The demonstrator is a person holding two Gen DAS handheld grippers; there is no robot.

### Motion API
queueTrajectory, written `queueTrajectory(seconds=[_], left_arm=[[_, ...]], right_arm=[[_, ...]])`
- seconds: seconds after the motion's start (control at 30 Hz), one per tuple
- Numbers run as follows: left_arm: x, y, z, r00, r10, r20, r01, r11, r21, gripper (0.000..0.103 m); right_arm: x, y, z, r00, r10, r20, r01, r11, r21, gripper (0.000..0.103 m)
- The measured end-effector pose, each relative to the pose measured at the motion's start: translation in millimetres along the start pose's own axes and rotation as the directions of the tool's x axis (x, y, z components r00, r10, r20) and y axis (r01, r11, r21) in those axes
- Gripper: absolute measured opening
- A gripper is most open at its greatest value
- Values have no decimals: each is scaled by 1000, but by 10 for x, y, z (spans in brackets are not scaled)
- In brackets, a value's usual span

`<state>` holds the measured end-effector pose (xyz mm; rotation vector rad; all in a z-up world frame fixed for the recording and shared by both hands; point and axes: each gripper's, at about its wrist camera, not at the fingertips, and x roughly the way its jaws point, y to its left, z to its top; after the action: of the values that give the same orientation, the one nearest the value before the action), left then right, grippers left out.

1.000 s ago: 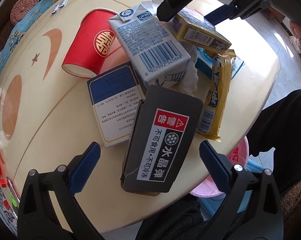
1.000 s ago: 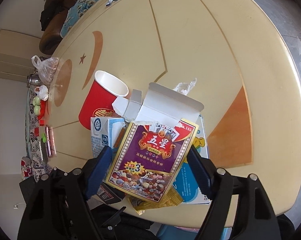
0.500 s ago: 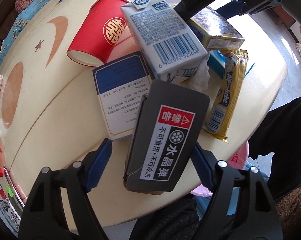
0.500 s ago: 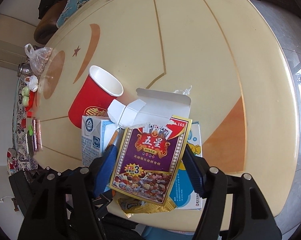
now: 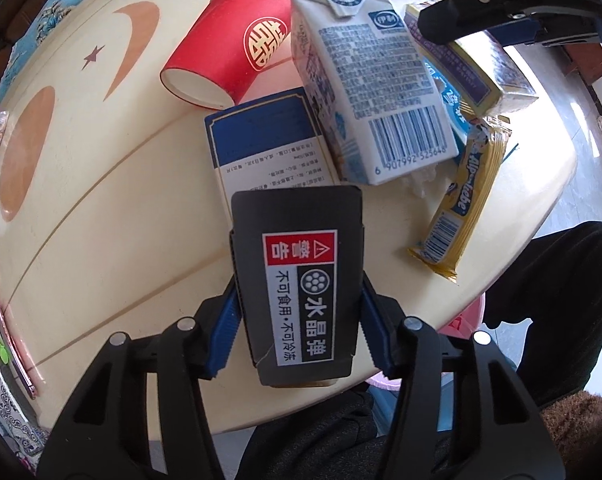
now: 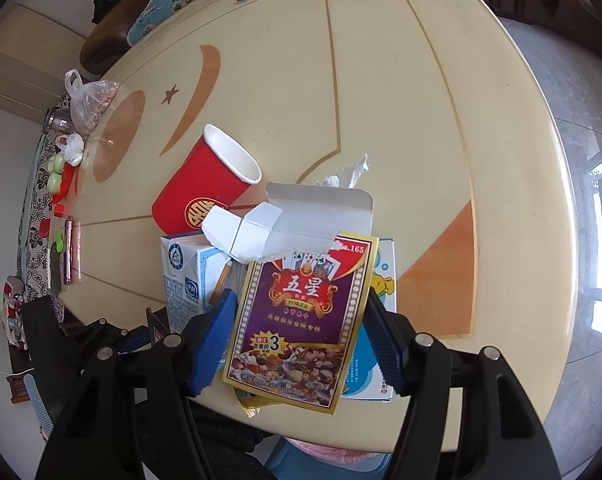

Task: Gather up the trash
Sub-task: 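Carry the black box and card box with both tools over the pink bin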

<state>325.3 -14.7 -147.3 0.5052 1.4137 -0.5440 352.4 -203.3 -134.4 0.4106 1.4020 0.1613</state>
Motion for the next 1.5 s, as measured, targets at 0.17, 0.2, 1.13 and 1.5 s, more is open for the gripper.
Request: queueTrajectory(seconds=[0.17, 0.2, 1.13, 1.5], left_arm=[[-5, 12, -15, 1000, 14, 0, -14, 1000, -5, 54], [-2, 31, -6, 1000, 14, 1, -14, 1000, -8, 54], [-908, -388, -579, 986, 101, 133, -95, 994, -47, 54], [-1201, -698, -852, 977, 120, 178, -114, 993, -40, 54]], right_arm=[[-85, 14, -31, 1000, 17, 11, -17, 1000, -7, 62], [-111, 37, -38, 1000, 11, 21, -11, 1000, -15, 62], [-970, 201, -613, 987, -32, 156, 53, 990, -130, 62], [-1335, 188, -1168, 981, -29, 190, 61, 984, -166, 62]])
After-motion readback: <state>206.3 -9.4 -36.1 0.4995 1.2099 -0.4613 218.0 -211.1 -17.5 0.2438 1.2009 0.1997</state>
